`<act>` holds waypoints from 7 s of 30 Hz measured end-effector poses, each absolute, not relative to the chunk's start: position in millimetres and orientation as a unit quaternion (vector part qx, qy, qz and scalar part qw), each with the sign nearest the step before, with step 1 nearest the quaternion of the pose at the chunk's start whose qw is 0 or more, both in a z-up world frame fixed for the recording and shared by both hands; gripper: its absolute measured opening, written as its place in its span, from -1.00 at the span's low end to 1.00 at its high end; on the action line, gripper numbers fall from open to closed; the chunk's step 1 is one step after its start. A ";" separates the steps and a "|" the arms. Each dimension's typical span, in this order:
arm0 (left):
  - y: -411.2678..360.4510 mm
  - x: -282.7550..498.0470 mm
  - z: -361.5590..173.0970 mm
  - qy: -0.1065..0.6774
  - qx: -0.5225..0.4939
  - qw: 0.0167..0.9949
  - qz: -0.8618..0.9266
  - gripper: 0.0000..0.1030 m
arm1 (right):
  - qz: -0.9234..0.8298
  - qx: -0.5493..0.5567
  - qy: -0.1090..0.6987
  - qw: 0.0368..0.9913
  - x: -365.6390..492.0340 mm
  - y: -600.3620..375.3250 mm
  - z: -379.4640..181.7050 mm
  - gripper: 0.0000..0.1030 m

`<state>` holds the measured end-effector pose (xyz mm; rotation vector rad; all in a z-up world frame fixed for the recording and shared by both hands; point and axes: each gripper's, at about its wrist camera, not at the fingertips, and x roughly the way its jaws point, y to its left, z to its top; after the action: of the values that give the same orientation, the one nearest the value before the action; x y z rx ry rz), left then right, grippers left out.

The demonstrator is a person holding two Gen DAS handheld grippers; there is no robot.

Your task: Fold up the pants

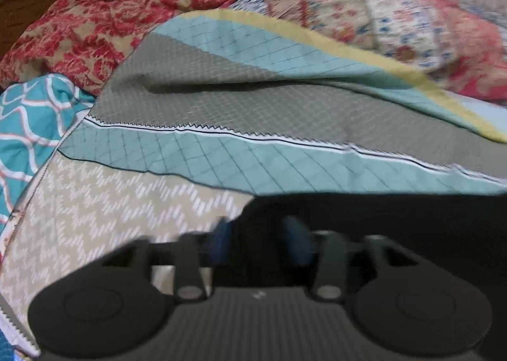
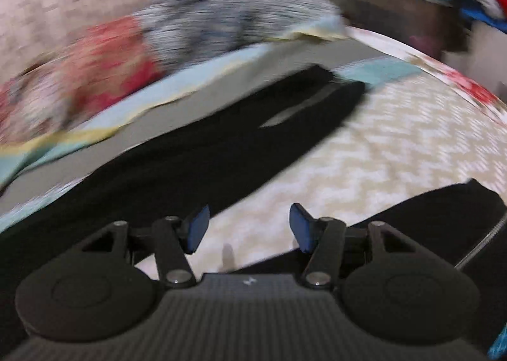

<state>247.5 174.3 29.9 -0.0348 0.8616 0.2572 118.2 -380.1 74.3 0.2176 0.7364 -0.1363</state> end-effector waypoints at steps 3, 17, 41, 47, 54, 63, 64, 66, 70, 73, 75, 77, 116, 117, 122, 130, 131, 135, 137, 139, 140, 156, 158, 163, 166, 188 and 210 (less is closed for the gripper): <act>181.5 194.0 46.2 0.406 -0.013 0.908 0.108 0.17 | 0.007 0.094 0.363 0.927 90.9 -345.2 87.5 0.20; 255.5 29.1 -2.6 0.482 -0.337 0.808 0.034 0.60 | 0.160 0.098 0.428 0.884 4.1 -217.1 49.5 0.21; 223.3 52.2 88.4 0.419 -0.034 0.897 0.135 -0.47 | 0.111 0.113 0.427 0.890 60.6 -266.5 66.7 0.21; 154.3 193.5 87.3 0.411 0.138 0.900 0.042 -0.11 | 0.019 0.128 0.411 0.902 129.2 -340.7 91.4 0.21; 128.7 307.0 13.1 0.458 0.180 0.871 0.004 0.17 | -0.087 0.225 0.401 0.884 229.5 -447.6 105.5 0.21; 118.7 305.3 -11.0 0.463 0.209 0.861 -0.028 -0.41 | -0.213 0.232 0.404 0.858 346.6 -511.1 62.7 0.21; 115.2 302.5 -11.4 0.461 0.217 0.860 -0.027 -0.45 | -0.224 0.227 0.407 0.856 354.6 -511.6 55.8 0.21; 109.1 299.2 -13.4 0.455 0.231 0.860 -0.020 -0.60 | -0.247 0.218 0.416 0.848 373.2 -512.3 39.6 0.21; 103.0 291.2 -13.9 0.437 0.249 0.864 -0.010 -0.69 | -0.280 0.212 0.443 0.825 389.8 -518.6 10.8 0.14; 105.2 283.6 -5.7 0.423 0.240 0.874 -0.003 -0.72 | -0.291 0.180 0.433 0.834 379.2 -514.2 9.9 -0.79; 109.1 276.2 4.6 0.413 0.217 0.884 0.001 -0.72 | -0.280 0.208 0.421 0.837 363.7 -522.5 19.3 -0.86; 113.0 264.5 17.5 0.400 0.196 0.895 0.005 -0.73 | -0.270 0.226 0.403 0.845 346.7 -525.6 35.4 -0.87; 199.6 -85.7 73.1 0.400 -0.160 0.901 0.055 -0.07 | -0.333 0.315 0.279 0.844 -65.1 -536.6 94.5 0.35; 211.3 -77.7 77.2 0.399 -0.168 0.899 0.063 -0.07 | -0.304 0.304 0.284 0.857 -65.3 -524.2 96.7 0.30; 232.9 -11.8 85.8 0.396 -0.172 0.901 0.053 0.23 | -0.080 0.215 0.349 0.909 -41.9 -412.4 90.5 0.27; 198.0 85.2 30.1 0.471 -0.057 0.879 0.044 -0.47 | 0.048 0.122 0.424 0.896 -8.8 -246.5 42.2 0.27; 199.0 80.3 32.6 0.458 -0.053 0.886 0.049 -0.59 | 0.055 0.112 0.439 0.890 -6.7 -234.9 35.2 0.27; 229.7 64.1 32.2 0.393 -0.014 0.893 0.219 -0.96 | 0.061 0.044 0.461 0.884 -12.7 -213.2 19.5 0.30; 257.4 62.6 6.4 0.441 -0.060 0.859 0.251 -0.95 | 0.062 0.023 0.453 0.889 -13.0 -213.4 16.6 0.32; 278.7 38.9 1.8 0.449 -0.174 0.851 0.208 -0.95 | 0.062 0.009 0.455 0.888 -11.8 -213.7 23.0 0.34; 280.5 28.8 8.5 0.438 -0.188 0.857 0.198 -0.94 | 0.066 0.010 0.452 0.889 -11.4 -212.6 28.5 0.33; 118.6 34.2 8.6 0.471 -0.022 0.882 -0.009 -0.77 | 0.287 0.056 0.469 0.834 4.7 -114.7 4.7 0.19; 139.1 31.2 -9.6 0.470 -0.074 0.880 -0.010 -0.78 | 0.297 0.071 0.467 0.830 0.9 -129.1 14.7 0.19; 132.9 24.1 29.2 0.456 -0.089 0.886 -0.002 -0.59 | 0.217 0.146 0.383 0.886 -11.3 -230.4 49.8 0.23; 122.7 16.7 51.0 0.420 -0.079 0.904 -0.015 -0.52 | 0.089 0.218 0.341 0.910 -13.0 -321.3 53.4 0.23; -30.3 53.7 -0.1 0.498 -0.044 0.864 -0.063 -0.08 | -0.126 0.374 0.192 0.899 -3.1 -577.9 8.7 0.29; -15.5 49.8 24.5 0.489 -0.193 0.841 -0.131 -0.08 | 0.088 0.136 0.244 0.956 8.6 -424.4 77.7 -0.78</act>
<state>49.8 -15.5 24.5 -0.4074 1.0331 -0.2761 8.6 -424.4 77.7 0.2762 0.4947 0.1777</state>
